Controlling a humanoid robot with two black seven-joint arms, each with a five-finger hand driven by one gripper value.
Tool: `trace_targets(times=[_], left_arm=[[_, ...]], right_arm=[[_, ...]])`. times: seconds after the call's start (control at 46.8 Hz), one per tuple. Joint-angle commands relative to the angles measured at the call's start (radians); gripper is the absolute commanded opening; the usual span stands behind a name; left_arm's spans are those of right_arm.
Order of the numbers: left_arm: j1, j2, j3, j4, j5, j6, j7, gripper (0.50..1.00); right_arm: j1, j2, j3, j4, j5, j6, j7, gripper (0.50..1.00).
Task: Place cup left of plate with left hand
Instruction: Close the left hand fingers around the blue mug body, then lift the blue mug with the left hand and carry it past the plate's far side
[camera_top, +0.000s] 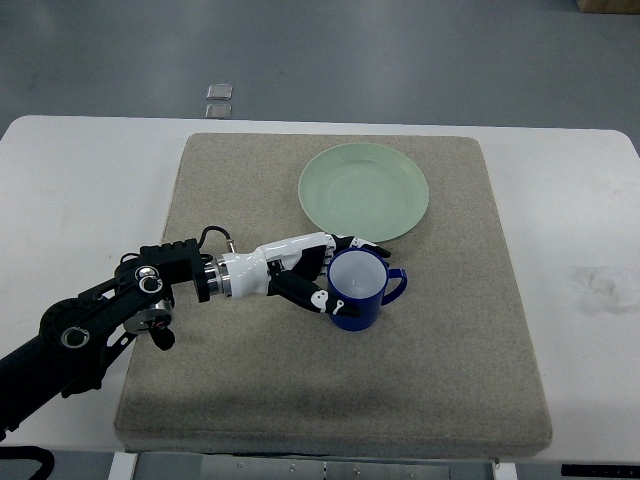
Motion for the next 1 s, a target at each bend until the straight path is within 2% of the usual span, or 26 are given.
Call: trace_targets(times=[0.0,0.043,0.128,0.171,0.235,0.299,0.406,0.449,0.598,0.641,0.769,0.983], left_arm=[[0.0,-0.002,0.0,0.0,0.0,0.0,0.0,0.825],[0.0,-0.002,0.0,0.0,0.0,0.0,0.0,0.81],[0.0,-0.003,0.0,-0.002,0.0,0.0,0.0,0.716],[0.0,-0.003,0.0,-0.002,-0.001,0.0,0.0,0.694],[0.0,-0.003,0.0,-0.002,-0.001,0.0,0.0,0.628],[-0.002,-0.003,-0.002,-0.003,-0.004,0.0,0.0,0.596],[-0.003,-0.003,-0.003,-0.005,-0.006,0.0,0.0,0.583],[-0.005,-0.003,-0.003,-0.006,-0.006,0.0,0.0,0.557],[-0.011,-0.003,-0.017,-0.012,-0.007,0.0,0.0,0.546],[-0.014,-0.003,-0.02,-0.015,-0.009,0.0,-0.002,0.521],[-0.031,0.009,-0.043,-0.028,-0.009,0.0,-0.003,0.5],[-0.041,0.033,-0.155,-0.028,-0.009,0.0,-0.002,0.5]], right_arm=[[0.0,0.0,0.0,0.0,0.001,0.0,0.0,0.932],[0.0,0.0,0.0,0.0,0.001,0.0,0.0,0.932],[0.0,0.0,0.0,0.0,0.0,0.0,0.0,0.932],[0.0,0.0,0.0,0.0,0.0,0.0,0.0,0.932],[0.0,0.0,0.0,0.0,0.0,0.0,0.0,0.932],[0.0,0.0,0.0,0.0,0.001,0.0,0.0,0.932],[0.0,0.0,0.0,0.0,0.0,0.0,0.0,0.932],[0.0,0.0,0.0,0.0,0.0,0.0,0.0,0.932],[0.0,0.0,0.0,0.0,0.001,0.0,0.0,0.932],[0.0,0.0,0.0,0.0,0.0,0.0,0.0,0.932],[0.0,0.0,0.0,0.0,0.001,0.0,0.0,0.932],[0.0,0.0,0.0,0.0,0.001,0.0,0.0,0.932]])
